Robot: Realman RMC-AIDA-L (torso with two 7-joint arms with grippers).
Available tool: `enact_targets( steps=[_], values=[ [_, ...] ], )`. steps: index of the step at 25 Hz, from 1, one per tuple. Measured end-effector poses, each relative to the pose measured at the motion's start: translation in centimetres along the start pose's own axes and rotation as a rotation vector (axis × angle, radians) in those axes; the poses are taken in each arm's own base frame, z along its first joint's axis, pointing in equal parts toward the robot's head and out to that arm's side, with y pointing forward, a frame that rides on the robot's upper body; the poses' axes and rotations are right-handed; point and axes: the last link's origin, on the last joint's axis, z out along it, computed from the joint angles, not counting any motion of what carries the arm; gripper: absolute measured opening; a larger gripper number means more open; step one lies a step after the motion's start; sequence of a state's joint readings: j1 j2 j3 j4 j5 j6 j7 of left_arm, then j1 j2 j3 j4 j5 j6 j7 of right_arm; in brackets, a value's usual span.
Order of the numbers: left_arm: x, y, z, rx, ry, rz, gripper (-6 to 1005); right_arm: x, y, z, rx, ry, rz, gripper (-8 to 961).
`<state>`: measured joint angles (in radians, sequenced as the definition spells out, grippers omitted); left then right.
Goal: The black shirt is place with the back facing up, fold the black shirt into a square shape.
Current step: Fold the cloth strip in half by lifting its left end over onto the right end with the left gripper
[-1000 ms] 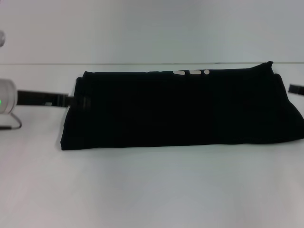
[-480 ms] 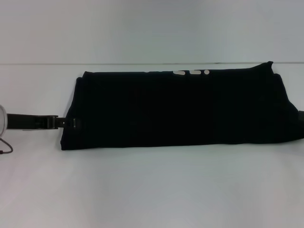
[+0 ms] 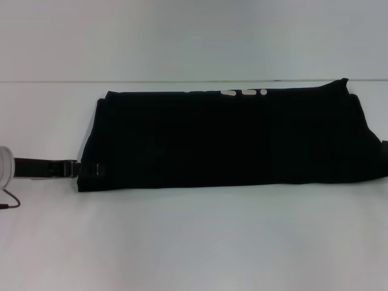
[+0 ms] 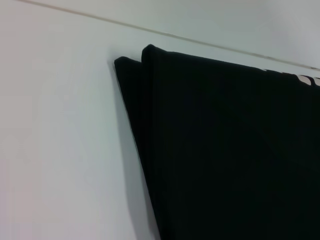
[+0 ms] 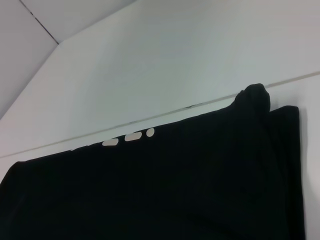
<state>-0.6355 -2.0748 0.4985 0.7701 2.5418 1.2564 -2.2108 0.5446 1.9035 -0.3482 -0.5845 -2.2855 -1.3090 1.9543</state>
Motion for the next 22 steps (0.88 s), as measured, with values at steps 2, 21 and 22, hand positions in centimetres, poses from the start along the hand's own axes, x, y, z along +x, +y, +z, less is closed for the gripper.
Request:
enact_targets(
  steps=[2,21,22],
  values=[
    [-0.16,0.1,0.0,-0.008,-0.007,0.0,887,-0.02,0.0,0.0,0.0,-0.001,0.001,592],
    [-0.45,0.43,0.26,-0.023,-0.028,0.085,801,-0.07,-0.21,0.17,0.018,-0.003,0.001,592],
    [-0.46,0.42,0.27,-0.023,-0.028,0.085,780,-0.03,-0.23,0.24,0.02,0.0,0.0,592]
  ],
)
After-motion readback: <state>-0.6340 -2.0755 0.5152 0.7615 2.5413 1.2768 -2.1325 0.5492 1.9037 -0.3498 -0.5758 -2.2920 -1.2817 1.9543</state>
